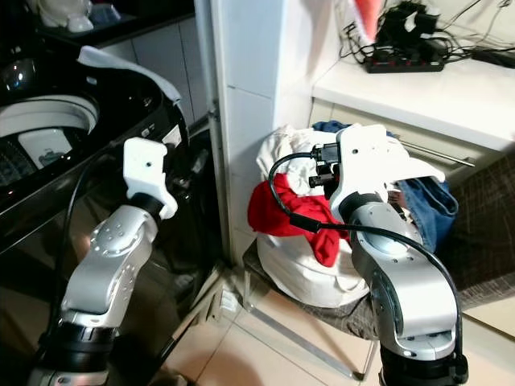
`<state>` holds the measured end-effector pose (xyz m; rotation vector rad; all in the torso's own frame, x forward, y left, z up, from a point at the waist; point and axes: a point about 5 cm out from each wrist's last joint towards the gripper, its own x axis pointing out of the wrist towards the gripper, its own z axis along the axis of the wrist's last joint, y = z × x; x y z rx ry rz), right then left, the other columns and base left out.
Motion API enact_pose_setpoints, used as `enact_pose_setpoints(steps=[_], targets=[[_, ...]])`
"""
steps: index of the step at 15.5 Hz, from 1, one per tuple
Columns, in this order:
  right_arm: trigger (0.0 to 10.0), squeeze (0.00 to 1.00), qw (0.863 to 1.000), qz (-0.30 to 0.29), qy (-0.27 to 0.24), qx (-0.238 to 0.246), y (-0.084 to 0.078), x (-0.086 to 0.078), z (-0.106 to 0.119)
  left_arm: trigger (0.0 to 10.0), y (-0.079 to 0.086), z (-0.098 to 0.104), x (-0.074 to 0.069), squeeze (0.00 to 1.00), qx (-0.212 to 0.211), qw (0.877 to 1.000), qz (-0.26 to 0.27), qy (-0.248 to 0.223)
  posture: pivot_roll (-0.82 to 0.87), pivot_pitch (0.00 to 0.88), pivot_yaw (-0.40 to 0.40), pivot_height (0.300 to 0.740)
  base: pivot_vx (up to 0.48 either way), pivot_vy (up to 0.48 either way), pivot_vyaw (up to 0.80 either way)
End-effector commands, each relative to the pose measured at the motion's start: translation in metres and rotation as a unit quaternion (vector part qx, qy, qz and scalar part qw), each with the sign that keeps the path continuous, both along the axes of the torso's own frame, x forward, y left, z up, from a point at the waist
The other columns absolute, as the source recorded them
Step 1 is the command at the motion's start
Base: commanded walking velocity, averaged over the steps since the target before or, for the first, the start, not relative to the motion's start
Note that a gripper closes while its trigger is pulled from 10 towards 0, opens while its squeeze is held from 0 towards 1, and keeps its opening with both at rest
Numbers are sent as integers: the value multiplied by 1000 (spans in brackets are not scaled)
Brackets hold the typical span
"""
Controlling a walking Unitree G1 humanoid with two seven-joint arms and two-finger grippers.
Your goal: Clothes washing
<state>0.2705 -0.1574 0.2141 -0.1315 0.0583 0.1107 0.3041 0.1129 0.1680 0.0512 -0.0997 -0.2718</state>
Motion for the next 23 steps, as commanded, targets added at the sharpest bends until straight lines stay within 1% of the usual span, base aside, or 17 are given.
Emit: enact_pose_setpoints(steps=[1,5,9,11,16,19,20,23], targets=[[10000,0,1000,9,-4,-3,2,2,1,10000,2,5,-3,0,3,1000,2,-13,19,0,-24,740,307,0,0],[10000,0,999,29,-2,-21,4,-1,-7,10000,3,6,-3,0,0,1000,2,-14,26,0,-24,740,317,0,0],[10000,0,1000,20,-2,-14,2,-1,-9,10000,4,7,-3,0,6,1000,2,-16,27,0,-19,740,331,0,0],[10000,0,1000,28,-5,-13,5,-1,-8,10000,5,9,-3,0,9,1000,1,-19,27,0,-17,740,328,0,0],[10000,0,999,34,-6,-15,5,-4,-9,10000,7,9,-3,0,12,1000,2,-18,18,0,-11,740,330,0,0],[10000,0,999,47,-8,-18,8,-5,-8,10000,6,10,-4,0,14,1000,-1,-19,18,0,-9,740,330,0,756],[10000,0,999,37,-3,-2,7,-5,-10,10000,7,10,-4,0,15,1000,-1,-19,22,0,-11,740,326,0,0],[10000,0,1000,28,-2,7,4,-3,-10,10000,8,11,-3,0,17,1000,-4,-19,24,0,-5,740,329,0,0]])
